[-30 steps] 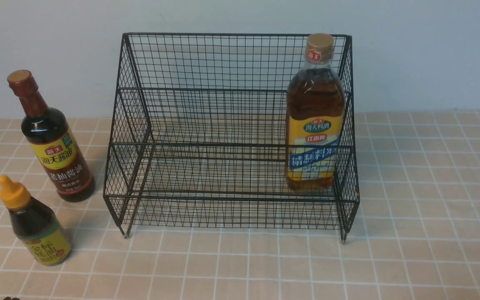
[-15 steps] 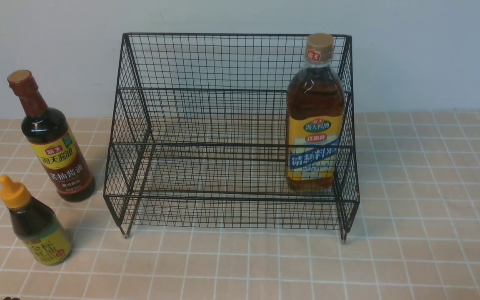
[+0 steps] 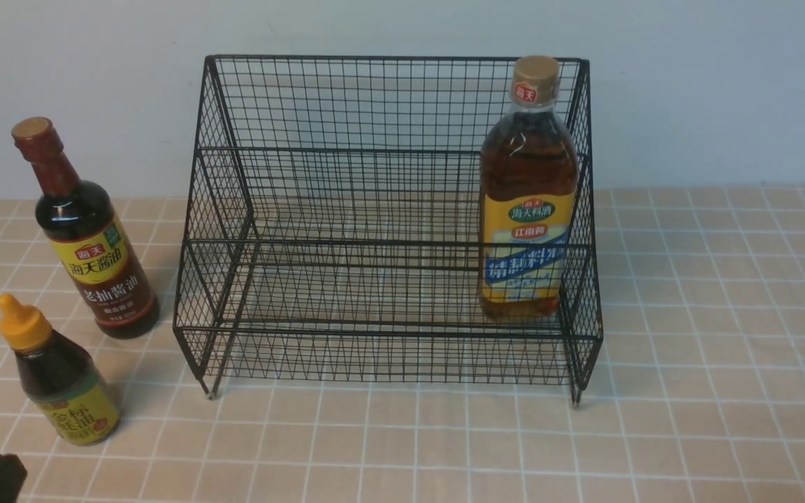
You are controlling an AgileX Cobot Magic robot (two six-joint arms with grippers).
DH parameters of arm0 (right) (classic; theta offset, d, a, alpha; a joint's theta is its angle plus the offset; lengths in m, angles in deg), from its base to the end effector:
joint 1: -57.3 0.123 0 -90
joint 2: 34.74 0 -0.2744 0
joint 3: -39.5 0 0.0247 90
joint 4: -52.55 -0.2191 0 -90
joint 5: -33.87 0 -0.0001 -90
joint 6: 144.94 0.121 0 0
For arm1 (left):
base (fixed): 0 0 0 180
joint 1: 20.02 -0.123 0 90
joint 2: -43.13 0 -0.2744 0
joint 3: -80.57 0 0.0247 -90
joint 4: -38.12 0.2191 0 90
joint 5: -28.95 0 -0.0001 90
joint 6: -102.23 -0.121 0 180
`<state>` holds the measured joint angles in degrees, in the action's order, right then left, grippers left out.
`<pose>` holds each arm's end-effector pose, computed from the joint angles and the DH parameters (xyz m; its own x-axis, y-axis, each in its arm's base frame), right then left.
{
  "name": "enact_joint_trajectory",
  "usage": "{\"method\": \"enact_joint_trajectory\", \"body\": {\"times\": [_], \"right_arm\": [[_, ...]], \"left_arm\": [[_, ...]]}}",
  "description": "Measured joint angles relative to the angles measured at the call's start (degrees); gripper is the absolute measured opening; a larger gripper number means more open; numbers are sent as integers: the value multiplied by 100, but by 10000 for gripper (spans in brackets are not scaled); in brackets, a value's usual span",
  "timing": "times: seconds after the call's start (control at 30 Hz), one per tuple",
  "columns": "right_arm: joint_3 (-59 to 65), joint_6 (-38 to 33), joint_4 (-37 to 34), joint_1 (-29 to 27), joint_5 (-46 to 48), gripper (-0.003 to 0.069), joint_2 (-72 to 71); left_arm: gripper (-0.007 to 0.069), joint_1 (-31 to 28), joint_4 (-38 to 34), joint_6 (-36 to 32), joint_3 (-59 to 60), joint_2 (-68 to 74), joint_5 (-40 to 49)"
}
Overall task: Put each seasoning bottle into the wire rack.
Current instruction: Use the left arm to grab the condiment bottle closest to it
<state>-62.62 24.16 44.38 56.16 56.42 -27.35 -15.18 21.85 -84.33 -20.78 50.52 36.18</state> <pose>0.0594 0.0054 0.1643 -0.3002 -0.0523 -0.9525 -0.0497 0.9980 -0.0392 0.0649 -0.0098 0.1917 -0.0710 -0.1610 -0.9844 0.1091 0.9797 -0.1681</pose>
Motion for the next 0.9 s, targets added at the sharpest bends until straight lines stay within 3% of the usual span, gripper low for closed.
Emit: {"method": "enact_joint_trajectory", "body": {"times": [0.13, 0.23, 0.37, 0.5, 0.6, 0.73, 0.9], "right_arm": [[0, 0, 0, 0, 0, -14, 0], [0, 0, 0, 0, 0, -14, 0], [0, 0, 0, 0, 0, -14, 0], [0, 0, 0, 0, 0, -14, 0], [0, 0, 0, 0, 0, -14, 0], [0, 0, 0, 0, 0, -14, 0], [0, 0, 0, 0, 0, -14, 0]], "left_arm": [[-7, 0, -1004, 189, 0, 0, -1497], [-7, 0, -1192, 240, 0, 0, -2713], [-7, 0, -1050, 123, -433, 22, -2910], [-7, 0, -958, -238, -1086, 351, -2343], [-7, 0, -897, -819, -1771, 1121, -1311], [-7, 0, -830, -1426, -2716, 2876, 884], [-7, 0, -533, -1354, -3634, 4356, 2920]]}}
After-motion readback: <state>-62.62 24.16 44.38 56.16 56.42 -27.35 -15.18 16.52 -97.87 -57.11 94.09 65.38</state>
